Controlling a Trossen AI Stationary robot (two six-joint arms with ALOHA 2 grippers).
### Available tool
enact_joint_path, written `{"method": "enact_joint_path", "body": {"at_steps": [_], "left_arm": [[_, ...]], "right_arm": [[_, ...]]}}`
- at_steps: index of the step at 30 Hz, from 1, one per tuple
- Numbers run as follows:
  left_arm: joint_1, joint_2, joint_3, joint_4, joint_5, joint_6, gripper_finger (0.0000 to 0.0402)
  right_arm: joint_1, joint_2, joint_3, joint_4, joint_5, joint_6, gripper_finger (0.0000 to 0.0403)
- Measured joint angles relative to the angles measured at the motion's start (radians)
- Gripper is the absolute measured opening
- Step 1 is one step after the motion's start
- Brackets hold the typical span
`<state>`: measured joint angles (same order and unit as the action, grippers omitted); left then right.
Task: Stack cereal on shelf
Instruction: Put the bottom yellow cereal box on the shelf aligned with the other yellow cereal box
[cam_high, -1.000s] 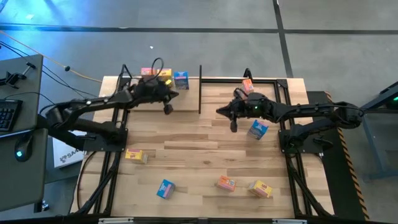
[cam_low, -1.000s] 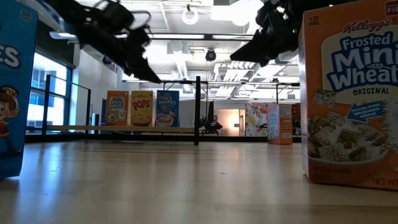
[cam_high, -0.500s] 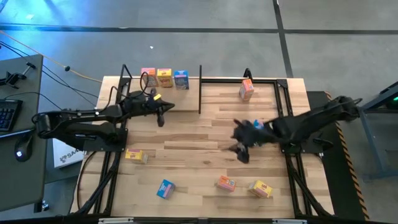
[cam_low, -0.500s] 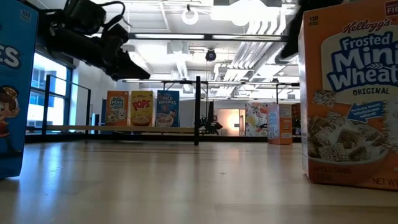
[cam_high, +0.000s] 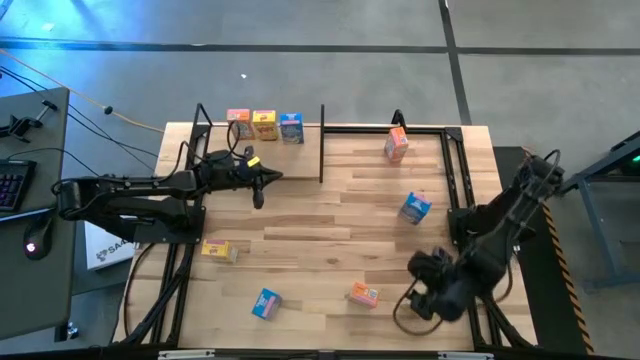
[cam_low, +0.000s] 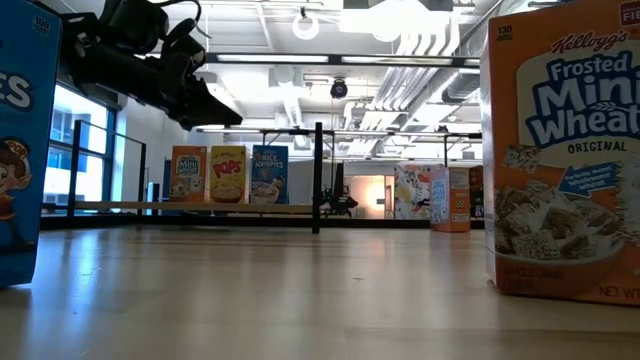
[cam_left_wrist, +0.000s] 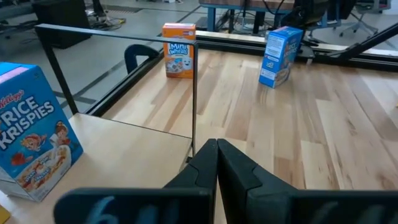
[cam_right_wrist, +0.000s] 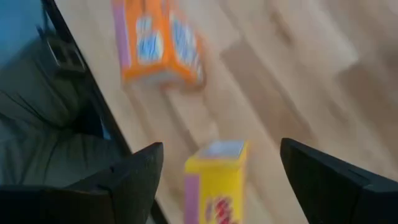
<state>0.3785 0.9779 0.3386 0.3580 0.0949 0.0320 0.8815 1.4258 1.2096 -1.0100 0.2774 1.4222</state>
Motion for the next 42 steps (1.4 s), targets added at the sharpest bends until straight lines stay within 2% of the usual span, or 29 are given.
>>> {"method": "enact_joint_path", "body": {"at_steps": [7,12,24,29,38,42], "left_arm": [[-0.008,0.0,0.0,-0.001,0.0,-0.026,0.0],[-0.013,0.001,0.0,-0.002,0.0,-0.047,0.0],[-0.041,0.001,0.001,-0.002,0.0,-0.058,0.0],[-0.043,0.001,0.001,-0.001,0.0,-0.065,0.0],[-0.043,0.001,0.001,-0.002,0.0,-0.082,0.0],[-0.043,0.001,0.001,-0.002,0.0,-0.084,0.0]], "right_arm": [[0.045,0.168,0.12,-0.12,-0.13,0.048,0.0317],[0.064,0.22,0.13,-0.134,-0.203,0.095,0.0317],[0.075,0.239,0.08,-0.086,-0.208,0.159,0.0313],[0.074,0.239,0.037,-0.021,-0.201,0.16,0.0277],[0.068,0.239,0.037,-0.023,-0.18,0.169,0.0166],[0.053,0.239,0.045,-0.032,-0.18,0.135,0.0153]]}}
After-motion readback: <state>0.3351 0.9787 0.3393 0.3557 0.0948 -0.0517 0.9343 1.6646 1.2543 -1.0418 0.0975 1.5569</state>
